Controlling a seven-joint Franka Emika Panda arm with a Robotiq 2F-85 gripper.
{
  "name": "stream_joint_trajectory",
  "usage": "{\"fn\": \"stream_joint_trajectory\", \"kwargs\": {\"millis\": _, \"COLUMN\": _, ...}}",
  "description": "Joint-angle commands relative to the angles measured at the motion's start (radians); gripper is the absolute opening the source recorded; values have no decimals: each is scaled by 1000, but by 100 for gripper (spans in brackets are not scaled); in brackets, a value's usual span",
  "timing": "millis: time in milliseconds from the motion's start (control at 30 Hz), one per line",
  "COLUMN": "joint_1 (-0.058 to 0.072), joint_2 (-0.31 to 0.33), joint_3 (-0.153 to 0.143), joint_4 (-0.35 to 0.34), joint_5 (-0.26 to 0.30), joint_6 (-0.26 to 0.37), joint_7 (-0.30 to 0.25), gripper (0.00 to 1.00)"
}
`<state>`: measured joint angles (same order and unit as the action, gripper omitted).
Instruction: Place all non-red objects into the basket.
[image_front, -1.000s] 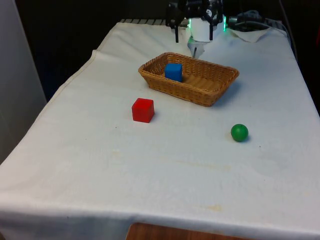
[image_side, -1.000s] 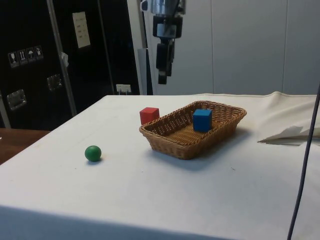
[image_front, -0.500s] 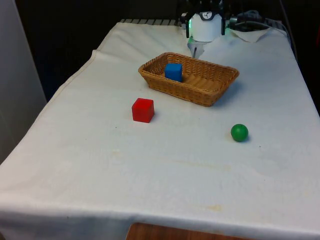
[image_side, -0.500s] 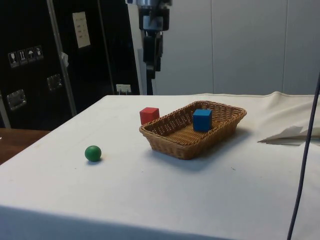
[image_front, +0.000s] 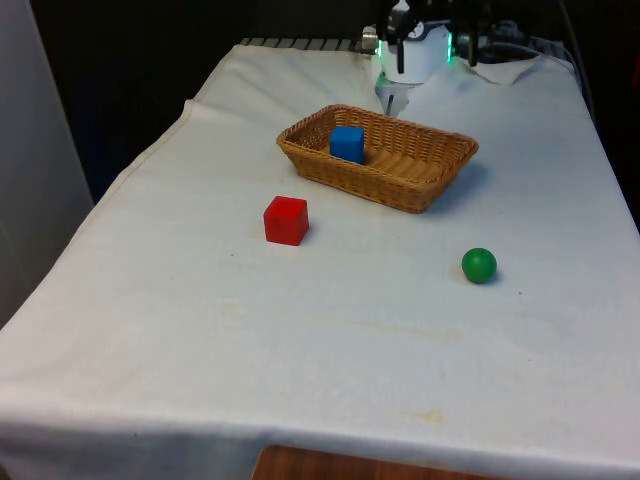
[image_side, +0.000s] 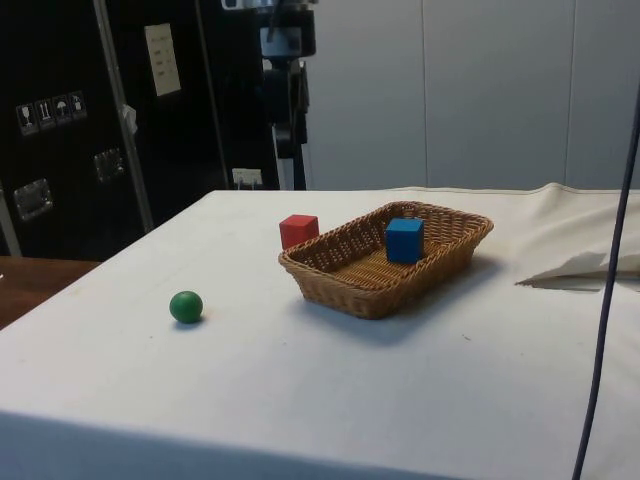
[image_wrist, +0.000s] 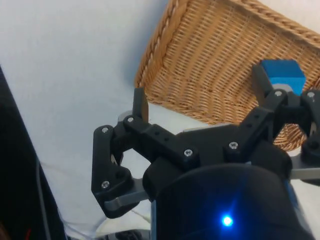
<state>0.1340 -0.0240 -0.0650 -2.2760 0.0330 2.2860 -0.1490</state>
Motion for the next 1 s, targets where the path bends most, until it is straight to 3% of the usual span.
{"fn": "stream_joint_trajectory", "kwargs": {"millis": 0, "joint_1": 3, "joint_2": 15, "joint_3": 5, "joint_4": 19, "joint_5": 3, "joint_6": -21, "joint_7": 8, "gripper": 100}}
{"fn": "stream_joint_trajectory", "kwargs": {"millis": 133, "joint_1": 2, "joint_2": 27, "joint_3": 11, "joint_4": 35, "joint_5": 1, "joint_6": -26, "joint_7": 8, "gripper": 100}}
{"fn": "stream_joint_trajectory", "kwargs": {"millis": 333, "joint_1": 5, "joint_2": 111, "joint_3": 25, "joint_4": 125, "joint_5": 4, "joint_6": -50, "joint_7": 23, "gripper": 100}}
{"fn": "stream_joint_trajectory", "kwargs": {"millis": 967, "joint_1": 11, "joint_2": 278, "joint_3": 51, "joint_4": 289, "joint_5": 2, "joint_6": -24, "joint_7": 39, "gripper": 100}}
